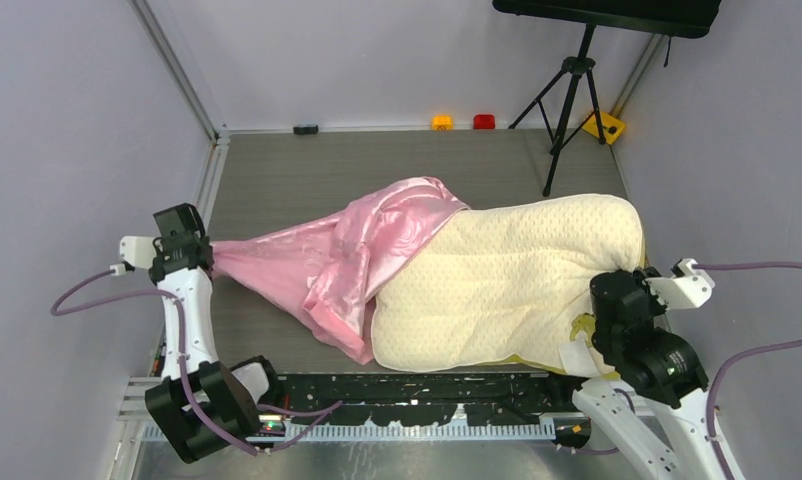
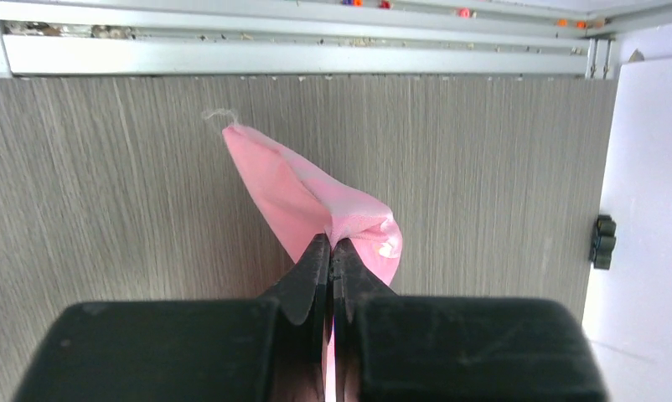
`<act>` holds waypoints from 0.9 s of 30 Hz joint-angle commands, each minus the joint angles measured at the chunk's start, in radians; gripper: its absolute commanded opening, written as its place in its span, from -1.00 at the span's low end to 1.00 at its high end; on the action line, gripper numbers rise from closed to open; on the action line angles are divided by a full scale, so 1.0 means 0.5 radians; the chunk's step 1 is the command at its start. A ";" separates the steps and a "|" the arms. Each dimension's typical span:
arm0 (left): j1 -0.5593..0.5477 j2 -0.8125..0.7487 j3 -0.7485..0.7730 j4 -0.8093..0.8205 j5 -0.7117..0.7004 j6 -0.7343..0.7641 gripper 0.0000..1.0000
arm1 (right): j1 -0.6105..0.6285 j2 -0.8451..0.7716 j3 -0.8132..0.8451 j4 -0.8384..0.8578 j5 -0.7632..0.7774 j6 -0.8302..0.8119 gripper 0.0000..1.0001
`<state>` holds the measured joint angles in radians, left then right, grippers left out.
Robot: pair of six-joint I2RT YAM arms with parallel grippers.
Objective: Remove the pillowcase from the pillow
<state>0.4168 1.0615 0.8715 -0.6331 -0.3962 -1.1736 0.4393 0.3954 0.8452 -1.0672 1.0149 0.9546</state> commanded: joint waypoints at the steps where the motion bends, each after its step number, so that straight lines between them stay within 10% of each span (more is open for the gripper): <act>1: 0.098 0.003 0.119 0.165 -0.307 -0.043 -1.00 | -0.055 -0.081 0.104 -0.037 0.734 0.140 -0.99; 6: 0.101 0.052 0.081 0.261 -0.130 -0.042 -1.00 | -0.057 -0.061 0.047 0.096 0.449 0.063 -0.99; 13: 0.100 0.230 0.019 0.586 0.544 0.113 -0.95 | -0.055 0.165 -0.202 0.689 -0.691 -0.258 -0.99; 20: -0.035 0.355 0.135 0.536 0.970 0.394 -0.14 | -0.057 0.903 0.111 0.664 -1.314 -0.529 -0.99; 24: -0.302 0.261 0.278 0.267 0.631 0.643 0.43 | -0.057 1.107 0.283 0.554 -1.246 -0.619 -0.65; 27: -0.506 0.187 0.353 0.157 0.439 0.766 0.76 | -0.058 1.089 0.321 0.528 -1.139 -0.648 0.40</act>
<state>0.2657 1.2346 0.9634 -0.4789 -0.0532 -0.9268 0.4065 0.9680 0.9348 -0.8036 0.4313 0.6930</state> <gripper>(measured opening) 0.796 0.432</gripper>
